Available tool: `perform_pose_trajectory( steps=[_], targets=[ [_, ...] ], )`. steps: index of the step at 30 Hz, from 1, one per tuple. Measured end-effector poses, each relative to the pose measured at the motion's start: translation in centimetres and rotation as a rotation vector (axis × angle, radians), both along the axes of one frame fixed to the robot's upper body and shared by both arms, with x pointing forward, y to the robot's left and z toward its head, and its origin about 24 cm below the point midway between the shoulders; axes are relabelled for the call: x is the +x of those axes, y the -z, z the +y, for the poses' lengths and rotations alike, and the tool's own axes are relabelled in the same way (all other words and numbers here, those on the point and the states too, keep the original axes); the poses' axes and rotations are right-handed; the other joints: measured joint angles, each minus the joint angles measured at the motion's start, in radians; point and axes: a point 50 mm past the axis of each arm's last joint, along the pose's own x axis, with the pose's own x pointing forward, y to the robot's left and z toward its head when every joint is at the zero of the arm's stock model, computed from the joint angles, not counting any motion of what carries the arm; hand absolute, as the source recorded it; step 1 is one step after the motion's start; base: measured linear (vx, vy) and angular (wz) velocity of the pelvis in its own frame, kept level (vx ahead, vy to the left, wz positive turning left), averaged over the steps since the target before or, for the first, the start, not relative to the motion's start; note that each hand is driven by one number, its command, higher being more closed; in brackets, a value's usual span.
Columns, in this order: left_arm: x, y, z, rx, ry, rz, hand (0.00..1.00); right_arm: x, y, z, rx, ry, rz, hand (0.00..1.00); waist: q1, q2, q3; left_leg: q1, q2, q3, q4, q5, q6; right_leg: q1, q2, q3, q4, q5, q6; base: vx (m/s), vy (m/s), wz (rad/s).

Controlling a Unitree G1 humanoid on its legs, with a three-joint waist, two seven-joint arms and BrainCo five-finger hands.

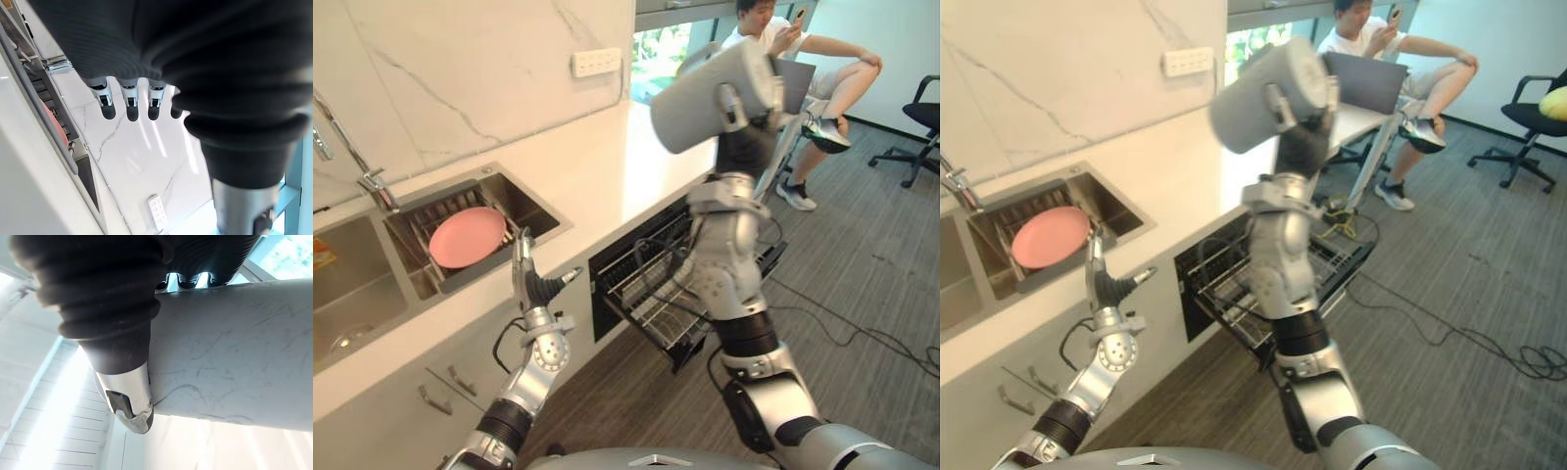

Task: Walk over to the sink, pick up the cup, carry it to the dishwasher, place the cup inside the dishwasher, then close the dishwasher door

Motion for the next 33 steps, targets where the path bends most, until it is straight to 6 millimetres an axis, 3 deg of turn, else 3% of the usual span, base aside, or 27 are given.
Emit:
perform_pose_trajectory(
  steps=[3,4,6,8,10,12,14,17,19,21,22,25,28,29,31,33],
  targets=[
    [-1.6,0.0,-2.2,-0.214,0.256,0.06,0.0,-0.7,1.6,-4.9,-0.036,0.194,0.051,1.0,-0.004,0.008,-0.003,-0.005,-0.009,-0.012,0.0,-0.001,0.002,0.0,-0.012,-0.006,0.004,-0.004,0.006,-0.01,0.022,0.1],
    [-2.1,0.2,-3.0,-0.253,0.335,0.092,0.0,-0.9,1.9,-5.7,-0.043,0.226,0.064,1.0,-0.005,0.009,-0.003,-0.006,-0.011,-0.014,0.0,-0.002,0.002,-0.001,-0.014,-0.007,0.005,-0.004,0.008,0.01,0.019,0.1],
    [-5.0,1.9,-6.2,-0.413,0.648,0.27,0.0,-1.4,3.6,-8.1,-0.084,0.293,0.127,1.0,-0.015,0.013,-0.006,-0.014,-0.018,-0.017,0.0,-0.003,0.004,-0.009,-0.021,-0.011,0.01,-0.007,0.014,0.02,0.018,0.05],
    [-7.3,3.6,-8.2,-0.531,0.843,0.447,0.0,-1.3,5.1,-9.5,-0.167,0.314,0.209,1.0,-0.024,0.013,-0.006,-0.022,-0.019,-0.018,0.0,-0.003,0.007,-0.016,-0.025,-0.008,0.013,-0.006,0.018,0.02,0.004,-0.01],
    [-9.1,5.7,-8.8,-0.625,0.94,0.625,0.0,-0.9,7.6,-11.0,-0.277,0.308,0.35,1.0,-0.024,0.01,-0.004,-0.022,-0.02,-0.021,0.0,-0.004,0.011,-0.015,-0.025,-0.009,0.016,-0.005,0.022,0.05,-0.003,0.03],
    [-11.1,9.0,-7.7,-0.695,0.927,0.847,0.0,-0.8,11.1,-13.2,-0.361,0.286,0.543,1.0,-0.026,0.003,0.0,-0.026,-0.022,-0.041,0.0,0.003,0.02,-0.009,-0.025,-0.03,0.021,-0.009,0.024,0.03,-0.016,0.21],
    [-12.6,11.4,-5.8,-0.701,0.852,0.99,0.0,-0.7,13.1,-14.1,-0.382,0.252,0.652,1.0,-0.029,0.003,0.003,-0.025,-0.025,-0.063,0.0,0.004,0.02,0.004,-0.025,-0.056,0.024,-0.014,0.024,0.02,-0.015,0.31],
    [-14.4,14.1,-2.1,-0.645,0.665,1.122,0.0,-0.6,14.8,-14.2,-0.41,0.184,0.715,1.0,-0.02,0.001,0.015,-0.021,-0.03,-0.09,0.0,0.003,0.019,0.021,-0.027,-0.084,0.03,-0.028,0.028,0.01,-0.015,0.32],
    [-14.4,15.0,1.4,-0.491,0.493,1.127,0.0,-0.1,14.3,-13.5,-0.47,0.125,0.68,1.0,-0.002,0.002,0.036,-0.038,-0.037,-0.122,0.0,0.001,0.015,0.018,-0.03,-0.109,0.027,-0.035,0.031,-0.03,-0.005,0.33],
    [-14.4,15.1,2.7,-0.428,0.43,1.116,0.0,0.2,14.1,-13.1,-0.501,0.101,0.676,1.0,0.007,0.0,0.049,-0.045,-0.04,-0.13,0.0,0.002,0.016,0.017,-0.032,-0.119,0.027,-0.039,0.028,-0.02,0.008,0.27],
    [-13.8,15.0,4.2,-0.328,0.358,1.098,0.0,0.9,14.0,-12.6,-0.546,0.074,0.679,1.0,0.014,-0.008,0.075,-0.055,-0.047,-0.151,0.0,0.0,0.018,0.02,-0.035,-0.137,0.027,-0.041,0.03,-0.01,0.014,0.29],
    [-13.3,15.2,6.0,-0.312,0.273,1.103,0.0,1.7,14.5,-12.7,-0.571,0.055,0.733,1.0,0.028,-0.017,0.115,-0.061,-0.054,-0.16,0.0,0.001,0.019,0.019,-0.042,-0.143,0.033,-0.044,0.033,0.0,0.013,0.18],
    [-14.6,16.0,8.8,-0.277,0.174,1.213,0.0,2.2,16.4,-12.5,-0.612,0.002,0.859,1.0,0.037,-0.035,0.171,-0.076,-0.061,-0.179,0.004,0.014,0.03,0.013,-0.05,-0.159,0.058,-0.044,0.04,0.05,0.007,0.18],
    [-15.8,16.4,9.9,-0.283,0.119,1.263,0.0,2.3,16.9,-12.6,-0.612,-0.012,0.892,1.0,0.046,-0.055,0.203,-0.093,-0.061,-0.183,0.007,0.02,0.035,-0.004,-0.05,-0.164,0.069,-0.046,0.041,0.03,-0.023,0.13],
    [-15.7,16.2,10.9,-0.323,0.057,1.256,0.0,3.1,16.3,-13.2,-0.605,0.007,0.913,1.0,0.066,-0.077,0.263,-0.131,-0.057,-0.196,0.007,0.036,0.039,-0.045,-0.047,-0.168,0.088,-0.046,0.039,-0.01,-0.028,0.16],
    [-13.5,15.6,11.3,-0.345,0.044,1.203,0.0,4.8,12.8,-14.5,-0.61,0.092,0.866,1.0,0.081,-0.083,0.357,-0.183,-0.053,-0.219,0.008,0.058,0.041,-0.089,-0.044,-0.188,0.11,-0.045,0.036,-0.06,-0.009,0.28]
  ],
)
